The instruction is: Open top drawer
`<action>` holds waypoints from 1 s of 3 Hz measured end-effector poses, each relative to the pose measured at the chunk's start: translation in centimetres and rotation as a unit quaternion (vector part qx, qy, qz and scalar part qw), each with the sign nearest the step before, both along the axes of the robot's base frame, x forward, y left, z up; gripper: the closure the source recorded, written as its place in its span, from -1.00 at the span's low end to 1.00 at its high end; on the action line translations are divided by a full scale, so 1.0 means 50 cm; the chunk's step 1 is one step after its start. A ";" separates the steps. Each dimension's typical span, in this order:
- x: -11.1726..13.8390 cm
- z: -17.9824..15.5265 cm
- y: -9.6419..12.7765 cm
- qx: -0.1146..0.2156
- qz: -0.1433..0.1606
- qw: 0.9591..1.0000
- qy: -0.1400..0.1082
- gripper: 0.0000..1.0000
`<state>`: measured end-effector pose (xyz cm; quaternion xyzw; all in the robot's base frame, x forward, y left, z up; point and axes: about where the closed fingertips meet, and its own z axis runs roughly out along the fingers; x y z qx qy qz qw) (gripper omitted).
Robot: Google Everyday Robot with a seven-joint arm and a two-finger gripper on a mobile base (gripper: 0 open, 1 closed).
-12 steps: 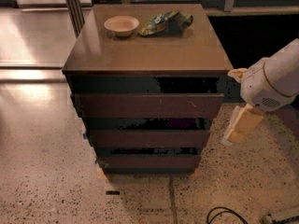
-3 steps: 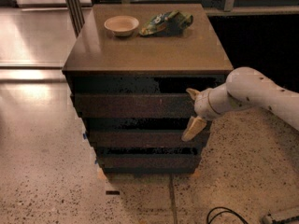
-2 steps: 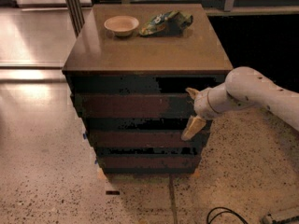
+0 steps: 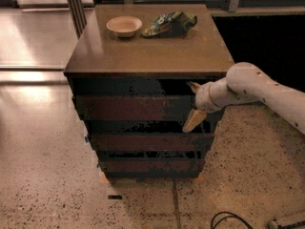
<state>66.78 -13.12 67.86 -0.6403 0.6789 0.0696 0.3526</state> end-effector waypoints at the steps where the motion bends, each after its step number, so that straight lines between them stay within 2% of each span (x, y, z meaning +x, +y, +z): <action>1: -0.003 -0.004 0.003 -0.005 0.002 1.000 0.019 -1.00; 2: -0.005 -0.006 0.007 -0.014 0.005 0.999 0.042 -1.00; 3: -0.018 -0.015 0.016 -0.013 0.013 0.996 0.090 -1.00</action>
Offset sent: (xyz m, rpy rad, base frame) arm -0.0031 0.0015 0.0002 -0.0497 0.1298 0.0109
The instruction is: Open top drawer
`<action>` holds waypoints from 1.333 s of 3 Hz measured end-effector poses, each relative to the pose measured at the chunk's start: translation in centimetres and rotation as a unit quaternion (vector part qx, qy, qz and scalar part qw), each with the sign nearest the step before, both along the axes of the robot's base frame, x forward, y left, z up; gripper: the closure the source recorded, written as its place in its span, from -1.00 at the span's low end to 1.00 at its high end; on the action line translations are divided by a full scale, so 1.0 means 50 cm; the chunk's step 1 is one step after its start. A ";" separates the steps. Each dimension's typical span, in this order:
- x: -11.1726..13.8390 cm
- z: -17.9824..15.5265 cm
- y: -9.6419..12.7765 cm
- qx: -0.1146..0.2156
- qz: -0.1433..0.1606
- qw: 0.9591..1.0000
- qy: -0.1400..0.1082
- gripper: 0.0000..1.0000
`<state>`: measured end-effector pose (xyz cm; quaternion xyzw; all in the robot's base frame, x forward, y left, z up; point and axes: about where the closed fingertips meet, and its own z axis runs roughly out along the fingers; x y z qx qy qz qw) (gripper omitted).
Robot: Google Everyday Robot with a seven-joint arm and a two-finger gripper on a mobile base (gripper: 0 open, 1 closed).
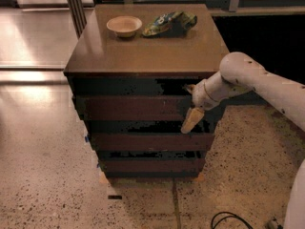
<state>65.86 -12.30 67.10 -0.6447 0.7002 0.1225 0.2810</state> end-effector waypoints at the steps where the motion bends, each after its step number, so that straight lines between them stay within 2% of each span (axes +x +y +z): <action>1: 0.000 0.000 0.000 0.000 0.000 1.000 0.000 -1.00; 3: -0.024 -0.053 0.000 -0.006 0.006 0.998 0.054 -1.00; 4: -0.044 -0.044 0.004 0.002 0.012 0.998 0.067 -1.00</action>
Offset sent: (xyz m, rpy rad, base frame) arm -0.0134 -0.0039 -0.0462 -0.0323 0.1520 -0.0023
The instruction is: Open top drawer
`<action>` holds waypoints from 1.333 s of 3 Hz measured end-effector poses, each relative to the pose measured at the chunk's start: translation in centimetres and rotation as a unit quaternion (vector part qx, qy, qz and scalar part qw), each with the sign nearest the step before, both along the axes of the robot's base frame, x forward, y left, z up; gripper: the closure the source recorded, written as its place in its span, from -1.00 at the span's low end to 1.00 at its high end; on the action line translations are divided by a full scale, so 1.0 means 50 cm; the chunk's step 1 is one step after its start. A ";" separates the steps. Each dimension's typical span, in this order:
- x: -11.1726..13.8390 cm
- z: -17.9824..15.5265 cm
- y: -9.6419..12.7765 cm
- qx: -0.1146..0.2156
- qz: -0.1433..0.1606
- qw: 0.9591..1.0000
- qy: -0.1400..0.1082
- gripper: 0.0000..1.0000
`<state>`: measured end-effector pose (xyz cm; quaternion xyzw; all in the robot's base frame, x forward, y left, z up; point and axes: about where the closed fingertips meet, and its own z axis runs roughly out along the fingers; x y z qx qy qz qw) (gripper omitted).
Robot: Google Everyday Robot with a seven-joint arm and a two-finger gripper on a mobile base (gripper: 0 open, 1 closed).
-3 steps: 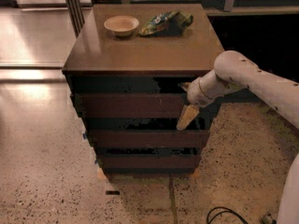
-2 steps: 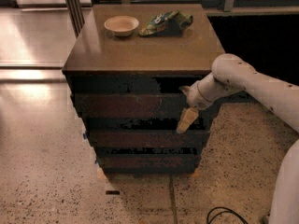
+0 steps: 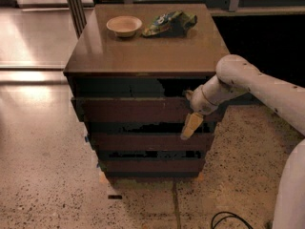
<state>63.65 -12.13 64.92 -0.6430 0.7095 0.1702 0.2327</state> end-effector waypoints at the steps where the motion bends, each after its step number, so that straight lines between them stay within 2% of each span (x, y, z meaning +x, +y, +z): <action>1: -0.069 0.036 0.013 0.017 0.009 1.000 0.023 -1.00; 2: -0.069 0.034 0.014 0.017 0.009 1.000 0.024 -1.00; 3: -0.090 0.030 0.019 0.028 0.015 0.999 0.034 -1.00; 4: -0.132 0.028 0.027 0.043 0.020 0.998 0.050 -1.00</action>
Offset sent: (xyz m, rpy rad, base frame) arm -0.0613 0.0052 0.0365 0.0516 0.0602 0.0070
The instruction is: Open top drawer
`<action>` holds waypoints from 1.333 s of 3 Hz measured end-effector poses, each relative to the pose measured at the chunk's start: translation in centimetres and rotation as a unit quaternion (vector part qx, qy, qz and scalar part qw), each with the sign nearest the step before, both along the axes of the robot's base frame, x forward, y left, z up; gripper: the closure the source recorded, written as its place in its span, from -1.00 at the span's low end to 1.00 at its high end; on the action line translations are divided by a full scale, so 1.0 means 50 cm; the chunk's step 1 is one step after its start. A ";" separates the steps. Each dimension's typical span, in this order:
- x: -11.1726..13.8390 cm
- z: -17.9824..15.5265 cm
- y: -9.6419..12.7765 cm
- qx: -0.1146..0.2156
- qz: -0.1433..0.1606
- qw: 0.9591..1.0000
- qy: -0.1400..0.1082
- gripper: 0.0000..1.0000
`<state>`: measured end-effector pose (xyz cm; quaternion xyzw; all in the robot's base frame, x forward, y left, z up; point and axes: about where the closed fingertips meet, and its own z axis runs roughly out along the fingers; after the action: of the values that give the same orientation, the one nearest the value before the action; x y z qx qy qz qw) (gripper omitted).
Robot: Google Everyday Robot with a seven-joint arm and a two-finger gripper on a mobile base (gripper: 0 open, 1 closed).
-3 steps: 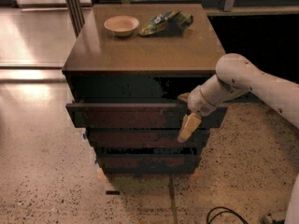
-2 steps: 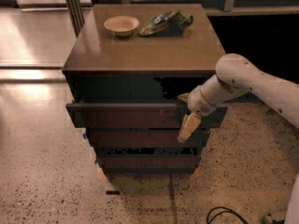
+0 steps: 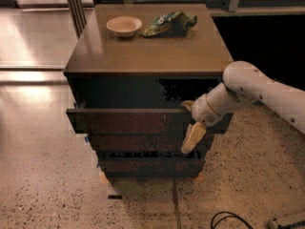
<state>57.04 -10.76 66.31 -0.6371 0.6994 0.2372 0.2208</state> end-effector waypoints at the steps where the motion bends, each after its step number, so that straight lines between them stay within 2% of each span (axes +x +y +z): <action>1: -0.061 0.006 0.025 0.015 0.016 0.999 0.026 -1.00; 4: -0.074 0.000 0.034 0.013 0.025 0.999 0.040 -1.00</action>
Offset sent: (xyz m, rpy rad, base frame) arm -0.0275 0.0114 0.0029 0.0267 0.0468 0.0285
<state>53.34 -9.08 66.32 -0.6415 0.6885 0.2764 0.1949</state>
